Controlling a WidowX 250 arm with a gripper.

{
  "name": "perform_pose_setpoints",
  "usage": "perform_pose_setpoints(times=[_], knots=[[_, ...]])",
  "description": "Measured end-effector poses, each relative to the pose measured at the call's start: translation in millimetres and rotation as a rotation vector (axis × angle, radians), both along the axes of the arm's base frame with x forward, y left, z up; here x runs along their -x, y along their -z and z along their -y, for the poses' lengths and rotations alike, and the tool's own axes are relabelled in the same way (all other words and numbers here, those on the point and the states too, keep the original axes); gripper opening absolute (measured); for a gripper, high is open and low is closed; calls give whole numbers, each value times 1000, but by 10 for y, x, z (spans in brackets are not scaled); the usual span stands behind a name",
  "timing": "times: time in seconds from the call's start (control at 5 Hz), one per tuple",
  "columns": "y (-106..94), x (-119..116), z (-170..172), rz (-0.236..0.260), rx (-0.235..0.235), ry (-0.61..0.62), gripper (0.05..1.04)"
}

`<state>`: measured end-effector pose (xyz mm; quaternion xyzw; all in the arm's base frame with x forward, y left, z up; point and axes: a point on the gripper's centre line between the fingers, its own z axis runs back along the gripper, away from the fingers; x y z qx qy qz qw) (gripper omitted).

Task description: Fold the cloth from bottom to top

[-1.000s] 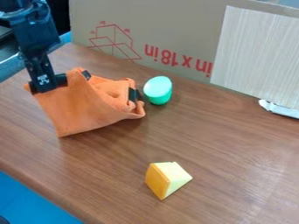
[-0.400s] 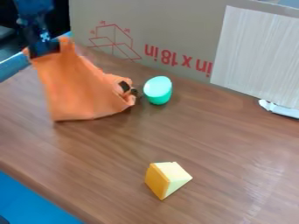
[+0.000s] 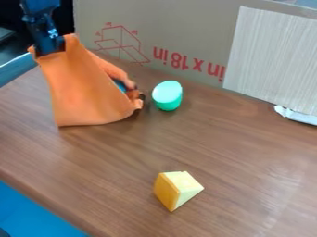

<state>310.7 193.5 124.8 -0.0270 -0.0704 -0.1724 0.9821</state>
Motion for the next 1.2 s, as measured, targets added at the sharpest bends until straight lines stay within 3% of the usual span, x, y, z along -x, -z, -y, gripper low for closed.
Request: perform_pose_setpoints(times=[0.4, 0.8, 1.0, 1.2], knots=[[163, -184, 25, -47, 16, 74, 81], [234, -405, -86, -37, -4, 112, 81], [394, -446, -127, 28, -65, 193, 81], [308, -470, -141, 125, -148, 268, 81]])
